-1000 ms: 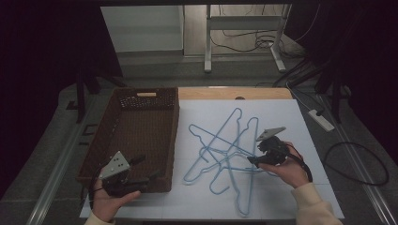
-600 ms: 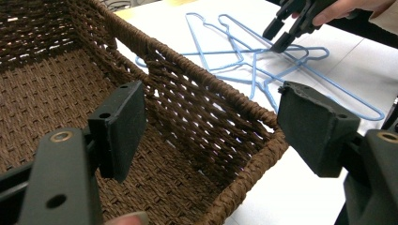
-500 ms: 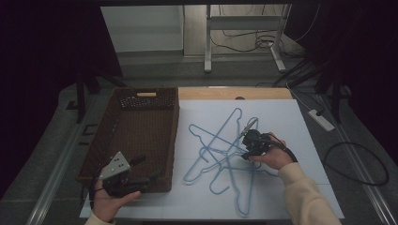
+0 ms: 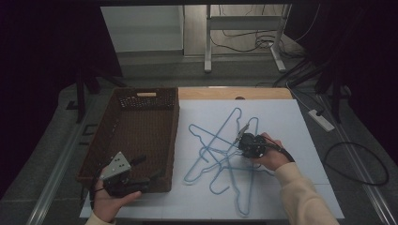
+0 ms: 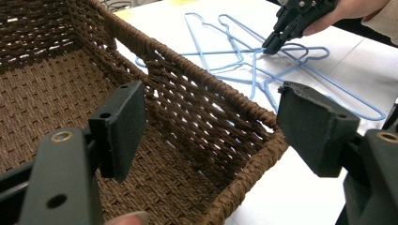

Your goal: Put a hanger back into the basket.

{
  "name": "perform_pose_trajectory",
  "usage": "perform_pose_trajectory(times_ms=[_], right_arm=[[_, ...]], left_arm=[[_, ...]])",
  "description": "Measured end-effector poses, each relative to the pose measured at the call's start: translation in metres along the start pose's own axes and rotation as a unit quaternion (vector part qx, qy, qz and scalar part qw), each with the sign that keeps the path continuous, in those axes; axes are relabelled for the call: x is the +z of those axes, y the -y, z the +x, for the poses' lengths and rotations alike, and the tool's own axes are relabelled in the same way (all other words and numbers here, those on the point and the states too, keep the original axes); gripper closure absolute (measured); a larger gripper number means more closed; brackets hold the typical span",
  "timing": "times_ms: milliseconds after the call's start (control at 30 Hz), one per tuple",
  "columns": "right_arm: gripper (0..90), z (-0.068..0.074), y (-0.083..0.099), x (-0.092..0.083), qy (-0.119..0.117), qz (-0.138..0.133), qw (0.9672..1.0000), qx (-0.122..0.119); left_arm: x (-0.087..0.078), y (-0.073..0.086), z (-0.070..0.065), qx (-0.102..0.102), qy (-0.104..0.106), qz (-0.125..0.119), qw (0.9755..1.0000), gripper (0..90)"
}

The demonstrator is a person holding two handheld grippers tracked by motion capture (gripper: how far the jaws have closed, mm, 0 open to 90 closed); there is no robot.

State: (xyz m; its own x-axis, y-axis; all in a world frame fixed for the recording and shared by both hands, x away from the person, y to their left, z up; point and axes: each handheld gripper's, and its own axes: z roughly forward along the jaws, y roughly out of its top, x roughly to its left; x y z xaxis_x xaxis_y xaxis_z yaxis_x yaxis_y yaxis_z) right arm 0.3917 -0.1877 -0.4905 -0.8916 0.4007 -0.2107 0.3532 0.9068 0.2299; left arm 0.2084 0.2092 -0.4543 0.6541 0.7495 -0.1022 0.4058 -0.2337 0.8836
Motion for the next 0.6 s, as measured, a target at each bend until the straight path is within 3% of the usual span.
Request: perform_pose_trajectory(times_ms=[267, 600], right_arm=[[85.8, 0.004, 0.000, -0.009, 0.009, -0.019, 0.9998, 0.005], [86.1, 0.005, 0.009, -0.023, -0.002, -0.065, 0.9966, 0.051]], left_arm=[[-0.001, -0.001, -0.001, 0.002, -0.001, -0.001, 1.0000, 25.3], [-0.003, -0.002, -0.001, 0.002, -0.004, -0.004, 1.0000, 25.5]])
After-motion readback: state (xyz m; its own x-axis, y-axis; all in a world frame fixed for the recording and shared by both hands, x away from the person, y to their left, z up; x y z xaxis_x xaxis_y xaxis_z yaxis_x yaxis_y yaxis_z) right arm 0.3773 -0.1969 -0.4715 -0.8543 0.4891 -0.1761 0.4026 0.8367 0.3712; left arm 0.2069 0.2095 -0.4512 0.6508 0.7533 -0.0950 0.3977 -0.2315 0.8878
